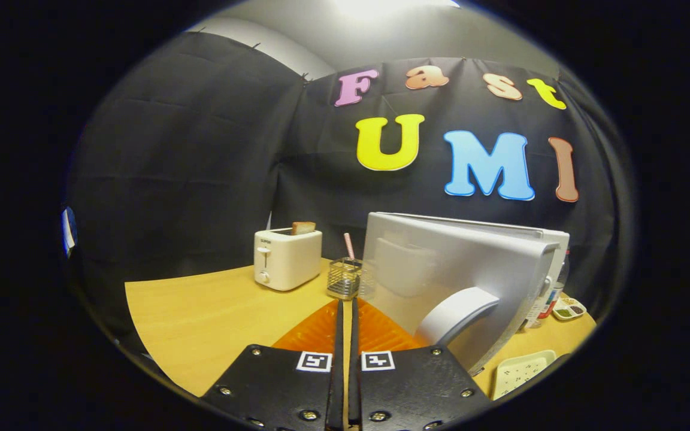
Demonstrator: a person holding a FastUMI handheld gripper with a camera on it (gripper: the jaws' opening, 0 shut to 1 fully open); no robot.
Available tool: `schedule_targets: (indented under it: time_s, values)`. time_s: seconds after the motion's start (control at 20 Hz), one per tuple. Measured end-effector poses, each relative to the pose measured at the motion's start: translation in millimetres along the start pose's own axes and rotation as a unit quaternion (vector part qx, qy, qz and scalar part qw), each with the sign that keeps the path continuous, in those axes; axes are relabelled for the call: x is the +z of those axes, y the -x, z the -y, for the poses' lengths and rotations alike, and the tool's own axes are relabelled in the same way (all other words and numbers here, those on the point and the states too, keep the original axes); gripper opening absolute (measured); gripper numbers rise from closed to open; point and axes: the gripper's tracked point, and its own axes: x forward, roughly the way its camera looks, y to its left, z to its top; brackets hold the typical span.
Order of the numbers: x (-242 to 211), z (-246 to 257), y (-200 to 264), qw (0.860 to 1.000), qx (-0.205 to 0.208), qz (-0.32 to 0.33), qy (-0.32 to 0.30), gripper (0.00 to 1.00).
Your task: Open the microwave, put the food inside, and close the microwave door.
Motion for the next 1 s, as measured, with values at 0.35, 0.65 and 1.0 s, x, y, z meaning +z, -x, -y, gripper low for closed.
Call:
schedule_targets:
  time_s: [0.35, 0.65, 1.0]
  values:
    - [1.9, 94.2, -8.8, 0.996, -0.094, -0.005, -0.009, 0.04]
    - [9.9, 166.0, -30.1, 0.985, -0.172, -0.008, -0.019, 0.04]
    - [-1.6, 218.1, -78.1, 0.975, -0.214, -0.041, -0.052, 0.04]
